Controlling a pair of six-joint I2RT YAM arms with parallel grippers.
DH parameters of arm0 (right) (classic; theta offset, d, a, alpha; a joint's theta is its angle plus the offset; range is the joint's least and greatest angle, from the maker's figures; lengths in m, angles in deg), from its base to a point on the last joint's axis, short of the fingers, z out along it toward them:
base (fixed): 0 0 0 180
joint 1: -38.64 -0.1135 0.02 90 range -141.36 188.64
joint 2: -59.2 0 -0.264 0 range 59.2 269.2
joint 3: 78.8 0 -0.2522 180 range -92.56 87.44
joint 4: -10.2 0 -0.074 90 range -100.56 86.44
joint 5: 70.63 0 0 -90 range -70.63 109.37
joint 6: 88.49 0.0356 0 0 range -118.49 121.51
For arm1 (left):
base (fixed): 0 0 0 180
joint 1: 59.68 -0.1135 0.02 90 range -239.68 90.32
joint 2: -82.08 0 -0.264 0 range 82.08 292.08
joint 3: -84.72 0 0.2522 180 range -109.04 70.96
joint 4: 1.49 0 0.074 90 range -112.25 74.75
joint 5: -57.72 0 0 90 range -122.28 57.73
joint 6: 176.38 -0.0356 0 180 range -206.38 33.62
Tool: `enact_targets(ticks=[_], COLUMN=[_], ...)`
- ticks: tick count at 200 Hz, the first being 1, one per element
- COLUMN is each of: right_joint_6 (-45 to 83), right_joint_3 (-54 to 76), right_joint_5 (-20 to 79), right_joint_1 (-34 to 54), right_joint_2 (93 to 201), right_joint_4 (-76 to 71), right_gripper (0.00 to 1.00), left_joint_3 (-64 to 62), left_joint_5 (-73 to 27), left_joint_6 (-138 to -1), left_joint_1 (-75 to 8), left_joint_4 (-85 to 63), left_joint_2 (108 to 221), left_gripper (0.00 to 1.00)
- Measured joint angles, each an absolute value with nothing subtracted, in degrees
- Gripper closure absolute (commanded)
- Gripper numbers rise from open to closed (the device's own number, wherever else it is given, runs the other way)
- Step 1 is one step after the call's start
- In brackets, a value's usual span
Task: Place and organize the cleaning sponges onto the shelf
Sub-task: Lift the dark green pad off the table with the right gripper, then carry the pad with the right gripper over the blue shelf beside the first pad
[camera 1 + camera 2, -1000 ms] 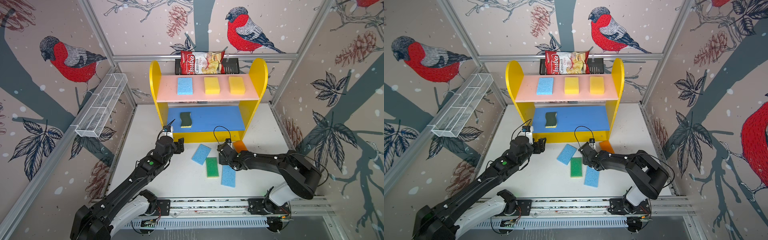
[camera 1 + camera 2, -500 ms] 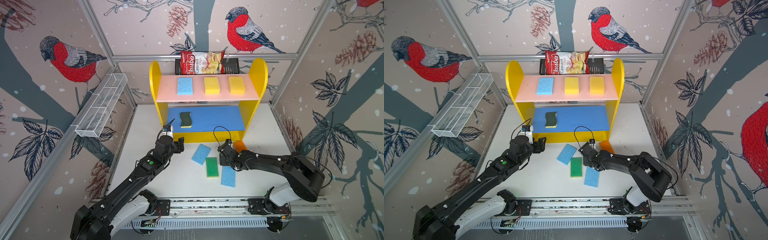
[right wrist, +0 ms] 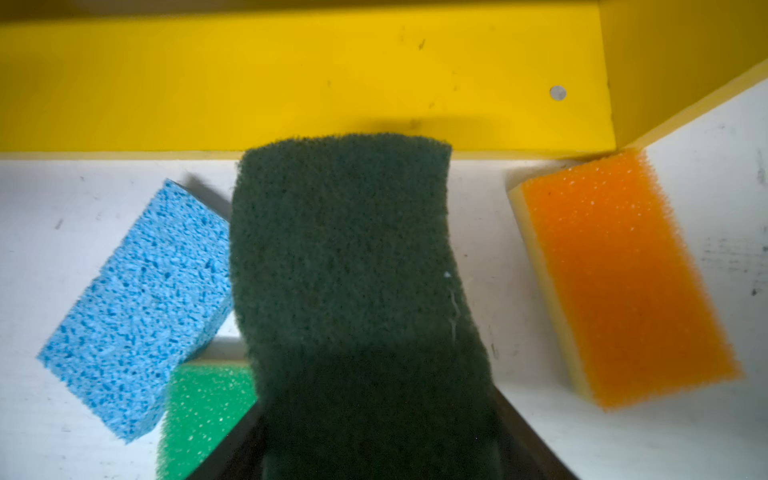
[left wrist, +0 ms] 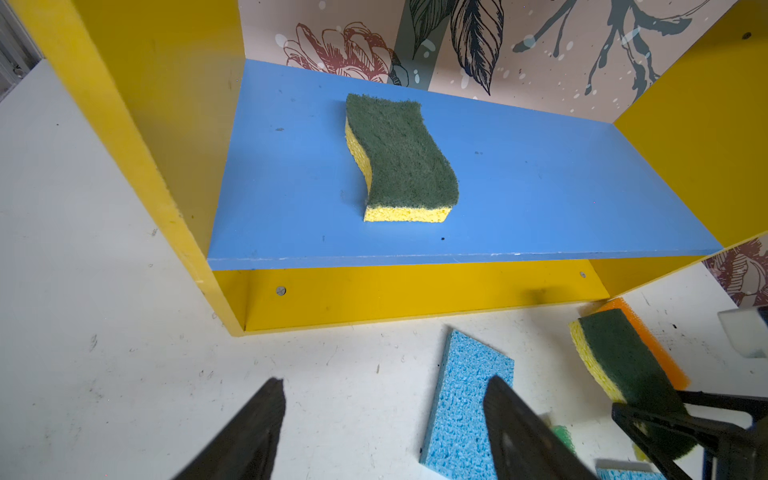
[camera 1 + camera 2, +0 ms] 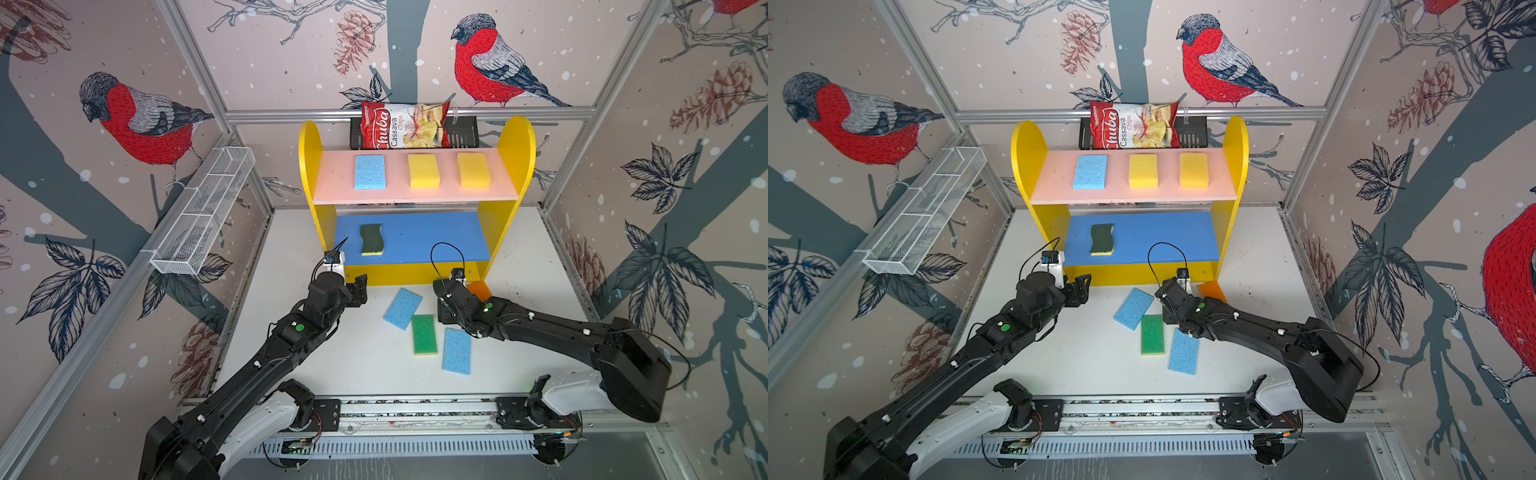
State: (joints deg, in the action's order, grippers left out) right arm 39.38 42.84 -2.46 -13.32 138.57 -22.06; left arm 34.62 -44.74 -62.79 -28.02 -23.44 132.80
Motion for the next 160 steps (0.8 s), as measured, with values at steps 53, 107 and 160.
enact_targets(ticks=[53, 107, 160], right_joint_6=[38.77, 37.22, 35.51], right_joint_3=[39.54, 34.97, 29.92], right_joint_5=[-3.84, -4.88, -6.83], right_joint_1=[-13.94, -13.94, -13.91], right_joint_2=[136.54, 137.02, 140.54], right_joint_4=[-22.74, -22.34, -22.08], right_gripper=[0.31, 0.31, 0.31], left_joint_3=[35.63, 36.87, 38.12], left_joint_5=[-44.74, -44.37, -43.02], left_joint_6=[-62.74, -62.57, -61.17], left_joint_1=[-28.02, -28.02, -28.02], left_joint_4=[-23.44, -23.26, -23.16], left_joint_2=[132.39, 131.53, 129.81], left_gripper=[0.24, 0.24, 0.25])
